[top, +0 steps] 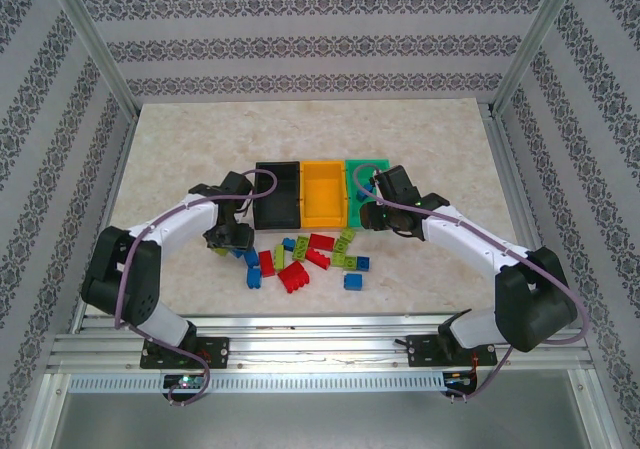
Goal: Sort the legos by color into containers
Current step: Pick up the lego from the center of the table.
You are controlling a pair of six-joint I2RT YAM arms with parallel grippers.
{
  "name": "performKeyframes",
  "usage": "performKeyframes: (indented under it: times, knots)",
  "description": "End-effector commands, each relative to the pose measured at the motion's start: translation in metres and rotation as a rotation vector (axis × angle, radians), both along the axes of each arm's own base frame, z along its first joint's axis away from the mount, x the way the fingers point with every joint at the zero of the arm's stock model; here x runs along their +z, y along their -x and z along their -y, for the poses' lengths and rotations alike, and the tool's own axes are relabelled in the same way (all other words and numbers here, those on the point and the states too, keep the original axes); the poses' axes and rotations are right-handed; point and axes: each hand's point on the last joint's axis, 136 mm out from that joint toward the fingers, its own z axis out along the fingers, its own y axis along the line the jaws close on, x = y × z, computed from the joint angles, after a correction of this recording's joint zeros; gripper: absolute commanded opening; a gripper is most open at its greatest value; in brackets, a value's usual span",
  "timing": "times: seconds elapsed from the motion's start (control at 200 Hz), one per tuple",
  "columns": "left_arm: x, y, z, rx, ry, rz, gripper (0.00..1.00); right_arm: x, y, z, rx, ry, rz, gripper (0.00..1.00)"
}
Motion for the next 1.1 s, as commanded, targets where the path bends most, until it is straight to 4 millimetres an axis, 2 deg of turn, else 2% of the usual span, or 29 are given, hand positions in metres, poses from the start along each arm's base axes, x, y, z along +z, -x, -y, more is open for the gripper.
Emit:
performKeyframes:
  times: [0.0,0.135,0.29,0.55,0.64,0.729,0.829,0.914,1.009,1.094]
  knots:
    - [-0.013,0.003,0.011,-0.018,0.031,-0.07,0.58,0.007,-0.001,-0.002,0.001,0.0,0.032,0.41]
    - [-0.013,-0.003,0.01,-0.019,0.02,-0.056,0.57,0.009,0.002,0.003,-0.01,0.006,0.042,0.41]
    - [-0.009,-0.005,0.017,-0.021,0.048,-0.049,0.49,0.008,0.004,0.005,-0.014,0.011,0.041,0.41]
    - [-0.006,0.012,0.007,-0.005,0.023,-0.062,0.47,0.01,0.003,0.005,-0.016,0.007,0.049,0.41]
    - [-0.004,0.012,0.006,0.002,0.026,-0.047,0.41,0.009,0.002,0.004,-0.015,0.004,0.05,0.41]
    - [0.0,0.009,0.01,0.007,0.046,-0.037,0.28,0.009,0.002,0.003,-0.012,0.003,0.049,0.41]
    - [0.012,0.0,0.016,0.008,0.074,0.001,0.22,0.01,0.002,0.004,-0.015,0.004,0.055,0.41]
    - [0.031,-0.011,0.022,0.003,0.103,0.05,0.18,0.01,0.003,0.006,-0.017,0.013,0.057,0.41]
    - [0.061,-0.028,0.035,-0.007,0.162,0.129,0.17,0.011,0.004,0.012,-0.033,0.027,0.062,0.41]
    - [0.092,-0.047,0.059,-0.039,0.223,0.22,0.16,0.012,0.004,0.021,-0.07,0.03,0.067,0.41]
